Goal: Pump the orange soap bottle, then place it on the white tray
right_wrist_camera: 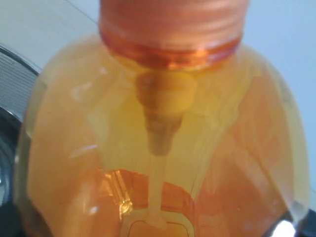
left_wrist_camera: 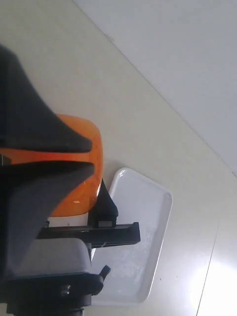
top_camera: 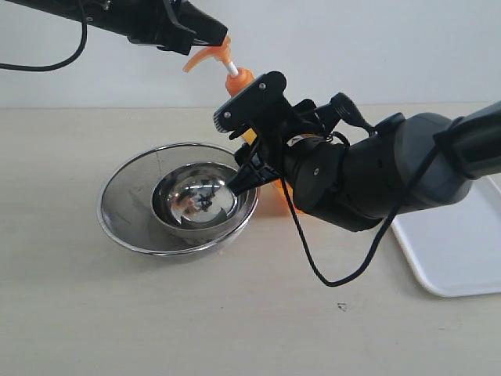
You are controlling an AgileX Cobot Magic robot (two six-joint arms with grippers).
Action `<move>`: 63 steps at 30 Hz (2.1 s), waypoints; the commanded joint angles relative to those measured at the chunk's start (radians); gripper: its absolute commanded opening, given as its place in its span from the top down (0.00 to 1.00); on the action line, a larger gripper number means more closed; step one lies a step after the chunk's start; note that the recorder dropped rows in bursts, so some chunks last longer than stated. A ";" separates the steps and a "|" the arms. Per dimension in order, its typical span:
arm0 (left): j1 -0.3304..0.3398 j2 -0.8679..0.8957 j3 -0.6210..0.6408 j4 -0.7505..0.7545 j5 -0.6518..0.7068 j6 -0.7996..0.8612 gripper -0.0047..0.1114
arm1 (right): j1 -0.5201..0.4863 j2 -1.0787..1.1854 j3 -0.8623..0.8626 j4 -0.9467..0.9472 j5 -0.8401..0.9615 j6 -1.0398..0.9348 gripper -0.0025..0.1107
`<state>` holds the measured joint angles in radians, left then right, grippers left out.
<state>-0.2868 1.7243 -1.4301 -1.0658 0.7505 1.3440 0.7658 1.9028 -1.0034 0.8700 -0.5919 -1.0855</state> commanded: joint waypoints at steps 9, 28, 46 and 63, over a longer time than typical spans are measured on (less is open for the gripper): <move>-0.005 0.028 0.011 0.042 0.035 -0.014 0.92 | 0.001 -0.008 -0.008 -0.020 -0.013 0.005 0.98; -0.005 0.028 0.011 0.042 0.043 -0.017 0.92 | 0.001 -0.008 -0.008 -0.020 -0.015 0.005 0.98; -0.005 0.029 0.011 0.064 0.020 -0.020 0.92 | 0.001 -0.008 -0.008 -0.020 -0.015 0.005 0.98; -0.005 0.029 0.011 0.131 -0.014 -0.074 0.92 | 0.001 -0.008 -0.008 -0.020 -0.015 0.005 0.98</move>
<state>-0.2868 1.7243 -1.4326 -1.0108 0.7138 1.2851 0.7658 1.9028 -1.0034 0.8709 -0.5937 -1.0894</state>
